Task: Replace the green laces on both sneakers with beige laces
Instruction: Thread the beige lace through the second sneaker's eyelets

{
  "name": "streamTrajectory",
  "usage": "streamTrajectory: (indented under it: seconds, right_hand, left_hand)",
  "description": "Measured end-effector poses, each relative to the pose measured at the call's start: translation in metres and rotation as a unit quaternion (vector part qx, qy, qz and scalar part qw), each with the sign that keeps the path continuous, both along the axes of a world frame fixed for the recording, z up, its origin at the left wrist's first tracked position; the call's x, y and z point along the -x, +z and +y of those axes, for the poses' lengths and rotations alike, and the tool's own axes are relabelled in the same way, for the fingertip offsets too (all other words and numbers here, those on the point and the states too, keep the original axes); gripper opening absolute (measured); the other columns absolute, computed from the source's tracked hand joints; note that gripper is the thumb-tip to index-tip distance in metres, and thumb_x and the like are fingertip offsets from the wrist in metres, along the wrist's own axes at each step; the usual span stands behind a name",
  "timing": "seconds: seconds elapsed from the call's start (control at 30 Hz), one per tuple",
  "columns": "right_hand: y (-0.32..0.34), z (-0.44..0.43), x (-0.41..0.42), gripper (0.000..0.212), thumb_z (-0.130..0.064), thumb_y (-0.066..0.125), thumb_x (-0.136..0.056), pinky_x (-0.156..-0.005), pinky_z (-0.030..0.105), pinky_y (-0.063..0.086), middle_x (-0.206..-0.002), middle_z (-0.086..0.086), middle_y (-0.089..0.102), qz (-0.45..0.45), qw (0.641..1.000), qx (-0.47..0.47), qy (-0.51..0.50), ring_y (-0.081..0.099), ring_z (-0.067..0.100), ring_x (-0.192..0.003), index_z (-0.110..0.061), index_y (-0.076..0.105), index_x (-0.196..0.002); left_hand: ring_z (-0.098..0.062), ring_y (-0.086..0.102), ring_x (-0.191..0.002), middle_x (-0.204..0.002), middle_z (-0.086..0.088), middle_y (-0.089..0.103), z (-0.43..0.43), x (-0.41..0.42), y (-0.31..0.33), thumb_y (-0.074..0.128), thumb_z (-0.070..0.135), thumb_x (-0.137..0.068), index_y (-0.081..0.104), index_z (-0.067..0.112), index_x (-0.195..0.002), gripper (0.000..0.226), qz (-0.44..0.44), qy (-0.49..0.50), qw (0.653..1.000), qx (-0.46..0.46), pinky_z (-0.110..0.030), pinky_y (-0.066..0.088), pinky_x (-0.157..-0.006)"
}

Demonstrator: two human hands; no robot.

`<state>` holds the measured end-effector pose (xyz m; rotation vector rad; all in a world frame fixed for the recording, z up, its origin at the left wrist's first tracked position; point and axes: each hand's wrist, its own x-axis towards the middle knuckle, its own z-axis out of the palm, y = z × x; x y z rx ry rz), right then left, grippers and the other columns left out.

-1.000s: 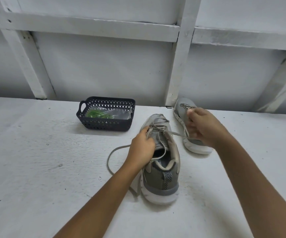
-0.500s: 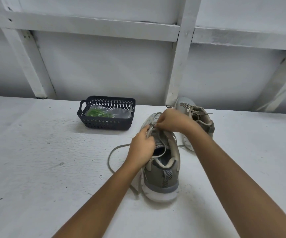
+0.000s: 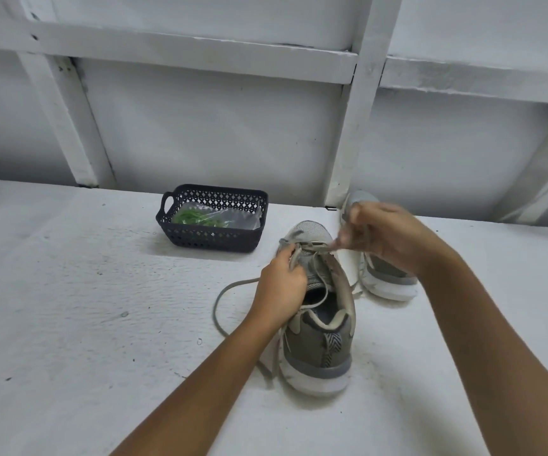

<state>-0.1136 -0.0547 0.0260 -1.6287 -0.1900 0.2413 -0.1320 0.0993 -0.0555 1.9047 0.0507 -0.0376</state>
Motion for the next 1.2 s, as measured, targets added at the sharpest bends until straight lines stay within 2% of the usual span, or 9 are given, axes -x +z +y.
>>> streamTrajectory:
  seconds: [0.07,0.17,0.3,0.37,0.5,0.6,0.8,1.07,1.2]
  right_hand:
    - [0.013,-0.008,0.008,0.035,0.001,0.032,-0.095,-0.064,0.032,0.057,-0.046,0.007,0.046,0.017,0.999,-0.025,0.02,0.053,0.02,-0.044,-0.007,0.044,-0.063]
    - [0.017,-0.011,0.01,0.034,-0.008,0.04,-0.097,-0.055,0.032,0.05,-0.047,0.008,0.044,0.023,0.985,0.17,0.024,0.046,0.019,-0.039,-0.006,0.048,-0.064]
    - [0.008,0.008,-0.005,0.025,-0.031,0.051,-0.095,-0.06,0.027,0.052,-0.069,0.002,0.064,-0.063,0.902,0.428,0.002,0.062,0.016,-0.062,-0.016,0.064,-0.081]
    - [-0.002,0.022,-0.019,0.024,-0.032,0.055,-0.092,-0.072,0.029,0.048,-0.085,0.005,0.069,-0.132,0.847,0.515,0.011,0.061,0.018,-0.079,-0.014,0.07,-0.087]
    - [-0.026,0.045,-0.039,0.03,-0.03,0.057,-0.089,-0.07,0.026,0.042,-0.098,0.012,0.069,-0.121,0.793,0.596,0.035,0.057,0.021,-0.083,-0.005,0.07,-0.1]
    - [-0.037,0.047,-0.047,0.023,-0.022,0.057,-0.087,-0.077,0.032,0.05,-0.098,0.012,0.07,-0.139,0.792,0.594,0.014,0.062,0.026,-0.089,-0.005,0.07,-0.096]
    - [-0.026,0.031,-0.018,0.01,-0.02,0.061,-0.085,-0.077,0.027,0.043,-0.08,-0.007,0.057,-0.185,0.839,0.508,0.068,0.056,0.015,-0.086,-0.018,0.071,-0.085]
    - [-0.018,0.013,0.022,0.028,-0.021,0.068,-0.083,-0.076,0.006,0.036,-0.108,-0.01,0.047,-0.171,0.873,0.44,0.121,0.054,0.003,-0.094,-0.04,0.059,-0.063]
    - [-0.023,0.014,0.025,0.029,-0.022,0.068,-0.083,-0.081,0.01,0.037,-0.11,-0.009,0.044,-0.173,0.875,0.436,0.118,0.051,0.002,-0.095,-0.04,0.059,-0.063]
  left_hand:
    - [-0.008,0.054,-0.064,-0.128,-0.01,0.057,0.0,0.0,0.001,0.038,0.011,-0.095,0.037,0.023,-0.144,0.051,-0.001,0.0,1.0,0.001,-0.015,0.039,-0.051]
    - [-0.02,0.061,-0.085,-0.13,-0.007,0.056,0.0,0.002,0.003,0.039,0.012,-0.095,0.037,0.023,-0.144,0.05,0.003,-0.001,1.0,0.002,-0.023,0.044,-0.065]
    - [-0.006,0.052,-0.064,-0.129,-0.004,0.056,0.0,0.002,0.003,0.038,0.011,-0.095,0.037,0.025,-0.144,0.051,0.011,0.005,1.0,0.015,-0.015,0.036,-0.049]
    - [-0.01,0.054,-0.07,-0.127,-0.006,0.057,0.0,0.001,0.003,0.037,0.011,-0.094,0.038,0.026,-0.143,0.051,0.011,0.005,1.0,0.019,-0.019,0.039,-0.055]
    - [-0.016,0.054,-0.096,-0.132,-0.004,0.054,0.0,0.002,0.003,0.037,0.008,-0.093,0.039,0.024,-0.143,0.052,0.007,0.001,1.0,0.007,-0.023,0.039,-0.076]
    - [-0.013,0.049,-0.098,-0.133,-0.004,0.054,0.0,0.002,0.004,0.038,0.007,-0.093,0.041,0.022,-0.142,0.051,-0.003,0.002,1.0,-0.001,-0.021,0.035,-0.081]
    - [-0.023,0.055,-0.111,-0.134,-0.006,0.053,-0.001,-0.001,0.001,0.039,0.01,-0.094,0.041,0.021,-0.142,0.05,-0.009,0.006,1.0,-0.011,-0.026,0.041,-0.082]
    - [-0.02,0.047,-0.126,-0.143,-0.003,0.046,-0.001,-0.002,-0.001,0.038,0.011,-0.094,0.038,0.021,-0.144,0.051,-0.014,0.007,1.0,-0.024,-0.027,0.037,-0.098]
    - [-0.021,0.045,-0.128,-0.144,-0.003,0.044,0.0,-0.004,0.0,0.04,0.014,-0.095,0.038,0.021,-0.143,0.049,-0.011,-0.012,0.999,-0.036,-0.03,0.036,-0.103]
